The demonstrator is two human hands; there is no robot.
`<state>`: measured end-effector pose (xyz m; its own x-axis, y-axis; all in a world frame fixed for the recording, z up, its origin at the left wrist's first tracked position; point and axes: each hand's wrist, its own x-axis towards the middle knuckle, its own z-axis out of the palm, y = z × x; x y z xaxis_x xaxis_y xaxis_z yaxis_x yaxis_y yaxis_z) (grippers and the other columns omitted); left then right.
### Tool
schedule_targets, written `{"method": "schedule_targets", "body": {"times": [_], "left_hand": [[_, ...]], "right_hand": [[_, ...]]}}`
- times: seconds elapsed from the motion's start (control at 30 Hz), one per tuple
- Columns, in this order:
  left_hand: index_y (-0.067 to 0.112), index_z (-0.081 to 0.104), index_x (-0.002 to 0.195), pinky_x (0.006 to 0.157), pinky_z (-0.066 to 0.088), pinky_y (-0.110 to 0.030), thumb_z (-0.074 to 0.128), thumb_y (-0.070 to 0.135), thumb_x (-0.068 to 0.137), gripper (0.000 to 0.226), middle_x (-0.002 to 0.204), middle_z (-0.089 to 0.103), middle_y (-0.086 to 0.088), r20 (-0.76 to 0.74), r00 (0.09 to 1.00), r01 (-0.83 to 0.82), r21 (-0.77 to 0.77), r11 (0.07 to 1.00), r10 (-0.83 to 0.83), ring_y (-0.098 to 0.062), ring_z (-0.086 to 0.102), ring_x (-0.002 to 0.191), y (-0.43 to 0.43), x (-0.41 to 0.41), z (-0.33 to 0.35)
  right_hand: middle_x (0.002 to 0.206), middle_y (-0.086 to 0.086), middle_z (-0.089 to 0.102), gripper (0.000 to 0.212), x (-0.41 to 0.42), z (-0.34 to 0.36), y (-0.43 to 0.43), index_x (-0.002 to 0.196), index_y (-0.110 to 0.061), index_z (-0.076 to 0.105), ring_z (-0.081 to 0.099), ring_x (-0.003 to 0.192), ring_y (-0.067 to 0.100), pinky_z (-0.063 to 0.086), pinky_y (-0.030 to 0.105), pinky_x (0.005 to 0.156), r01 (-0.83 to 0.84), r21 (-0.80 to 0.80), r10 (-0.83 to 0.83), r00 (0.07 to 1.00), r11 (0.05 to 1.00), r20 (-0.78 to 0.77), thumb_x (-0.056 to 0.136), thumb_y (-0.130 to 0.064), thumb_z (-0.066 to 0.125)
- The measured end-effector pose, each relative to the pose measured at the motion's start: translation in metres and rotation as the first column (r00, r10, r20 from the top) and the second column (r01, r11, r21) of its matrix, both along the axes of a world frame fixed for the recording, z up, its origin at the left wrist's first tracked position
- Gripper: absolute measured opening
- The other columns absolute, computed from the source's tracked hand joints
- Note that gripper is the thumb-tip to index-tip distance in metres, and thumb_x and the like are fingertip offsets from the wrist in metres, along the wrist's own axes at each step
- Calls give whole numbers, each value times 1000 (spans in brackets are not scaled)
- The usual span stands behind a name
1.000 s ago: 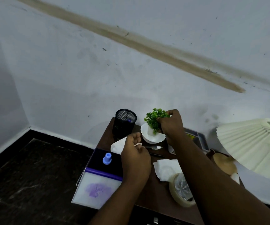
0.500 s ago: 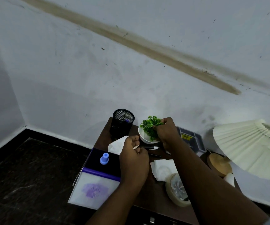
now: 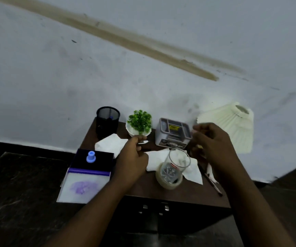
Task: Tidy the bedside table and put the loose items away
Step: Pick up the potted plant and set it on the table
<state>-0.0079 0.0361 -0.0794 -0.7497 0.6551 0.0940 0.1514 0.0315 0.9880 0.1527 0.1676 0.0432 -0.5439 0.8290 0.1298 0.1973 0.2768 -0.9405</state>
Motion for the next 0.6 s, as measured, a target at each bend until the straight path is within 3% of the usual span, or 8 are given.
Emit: {"method": "schedule_targets", "body": {"times": [0.07, 0.17, 0.27, 0.4, 0.5, 0.53, 0.6], "left_hand": [[60, 54, 114, 96, 56, -34, 55, 33, 68, 54, 120, 66, 22, -155, 985, 60, -147, 987, -82, -5, 63, 113, -2, 7, -4], [59, 43, 130, 94, 56, -40, 55, 46, 67, 65, 126, 64, 21, -428, 884, 30, -346, 938, -186, -8, 62, 116, 0, 24, -6], [42, 40, 139, 103, 46, -43, 63, 41, 78, 65, 139, 57, 10, -432, 843, 131, -414, 901, -321, -21, 51, 128, 4, 40, -14], [32, 43, 139, 102, 44, -44, 66, 42, 79, 65, 138, 57, 4, -381, 832, 178, -506, 844, -404, -28, 44, 129, 9, 51, -13], [29, 45, 135, 99, 47, -46, 62, 47, 71, 68, 131, 62, 0, -301, 875, 204, -480, 853, -378, -29, 49, 125, 13, 59, -5], [29, 45, 134, 98, 48, -46, 58, 54, 67, 73, 129, 62, 0, -286, 883, 208, -471, 857, -372, -27, 50, 123, 14, 62, -3], [29, 44, 134, 97, 48, -44, 57, 67, 61, 83, 128, 61, 2, -297, 880, 211, -454, 865, -371, -23, 51, 119, 15, 67, -4]], "right_hand": [[94, 8, 74, 19, 39, -15, -10, 99, -29, 71, 67, 76, 18, 52, 33, 63, 53, -18, -53, 999, 998, 2, 81, -33, 71], [108, -7, 72, 32, 65, -47, -20, 111, -39, 64, 69, 97, 10, 55, 28, 72, 25, -6, -25, 996, 1000, 91, 84, -29, 78], [125, -20, 59, 70, 57, -69, -22, 124, -56, 43, 58, 115, -2, 51, 20, 86, -110, -13, 111, 981, 994, 159, 78, -26, 86], [132, -17, 54, 110, 37, -93, -11, 146, -48, 22, 55, 128, 10, 50, 41, 105, -175, 1, 172, 969, 985, 178, 70, -8, 90], [135, -14, 53, 120, 26, -107, -5, 155, -39, 18, 59, 117, -4, 53, 32, 99, -217, -99, 230, 964, 971, 137, 66, -5, 91], [130, -15, 55, 115, 24, -111, -5, 152, -41, 23, 62, 110, -8, 55, 30, 94, -205, -104, 218, 968, 973, 127, 64, -12, 92], [122, -11, 62, 96, 22, -114, -5, 141, -40, 40, 68, 103, 1, 58, 34, 89, -124, -44, 128, 984, 991, 127, 61, -25, 90]]}}
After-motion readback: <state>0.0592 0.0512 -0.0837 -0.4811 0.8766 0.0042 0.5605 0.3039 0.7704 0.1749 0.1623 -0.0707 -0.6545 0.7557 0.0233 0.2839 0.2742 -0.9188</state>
